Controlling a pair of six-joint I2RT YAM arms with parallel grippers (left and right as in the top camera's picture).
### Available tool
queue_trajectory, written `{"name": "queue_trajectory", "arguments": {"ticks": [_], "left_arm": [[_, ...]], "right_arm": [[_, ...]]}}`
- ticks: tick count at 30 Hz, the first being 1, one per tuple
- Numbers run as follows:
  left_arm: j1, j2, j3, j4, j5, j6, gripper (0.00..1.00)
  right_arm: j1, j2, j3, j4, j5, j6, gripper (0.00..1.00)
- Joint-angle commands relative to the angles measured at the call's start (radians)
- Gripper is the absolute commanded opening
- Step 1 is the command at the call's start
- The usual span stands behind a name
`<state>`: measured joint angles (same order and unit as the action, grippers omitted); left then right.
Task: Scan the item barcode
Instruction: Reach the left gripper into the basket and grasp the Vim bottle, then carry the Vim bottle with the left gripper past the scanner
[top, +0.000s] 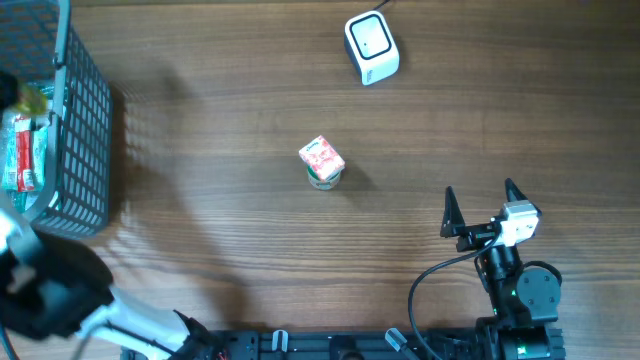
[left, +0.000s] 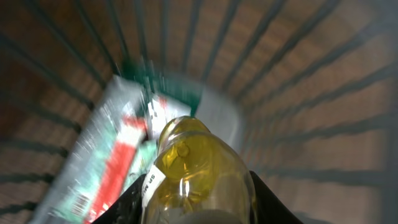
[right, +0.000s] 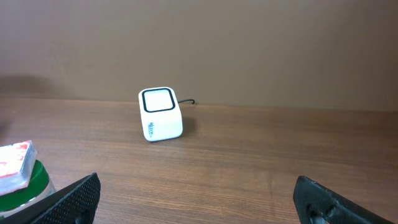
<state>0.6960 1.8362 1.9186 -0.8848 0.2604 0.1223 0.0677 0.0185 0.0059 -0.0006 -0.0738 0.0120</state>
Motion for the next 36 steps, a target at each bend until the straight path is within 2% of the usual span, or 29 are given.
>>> {"name": "queue_trajectory", "arguments": {"ticks": [1,5,9,16,20,26,30,36], "left_arm": [[0.002,-0.226,0.05,0.049,0.051,-0.203,0.33],[-0.016,-0.358,0.05,0.058,0.196,-0.278,0.31],[-0.109,-0.452,0.05,0.002,0.207,-0.291,0.3],[-0.446,-0.478,0.049,-0.207,0.144,-0.29,0.29],[-0.716,-0.411,0.048,-0.293,0.026,-0.291,0.29],[-1.06,-0.257,0.048,-0.324,-0.103,-0.292,0.29],[-1.246,-0.123,0.048,-0.307,-0.189,-0.349,0.29],[-1.421,0.02,0.048,-0.227,-0.356,-0.433,0.32]], "right_arm": [[0.0,-0.001,-0.001,0.002,0.013,-0.011,1.0],[0.0,-0.001,-0.001,0.002,0.013,-0.011,1.0],[0.0,-0.001,-0.001,0.002,0.013,-0.011,1.0],[0.0,-0.001,-0.001,0.002,0.013,-0.011,1.0],[0.0,-0.001,-0.001,0.002,0.013,-0.011,1.0],[0.0,-0.001,-0.001,0.002,0.013,-0.011,1.0],[0.0,-0.001,-0.001,0.002,0.013,-0.011,1.0],[0.0,-0.001,-0.001,0.002,0.013,-0.012,1.0]]}}
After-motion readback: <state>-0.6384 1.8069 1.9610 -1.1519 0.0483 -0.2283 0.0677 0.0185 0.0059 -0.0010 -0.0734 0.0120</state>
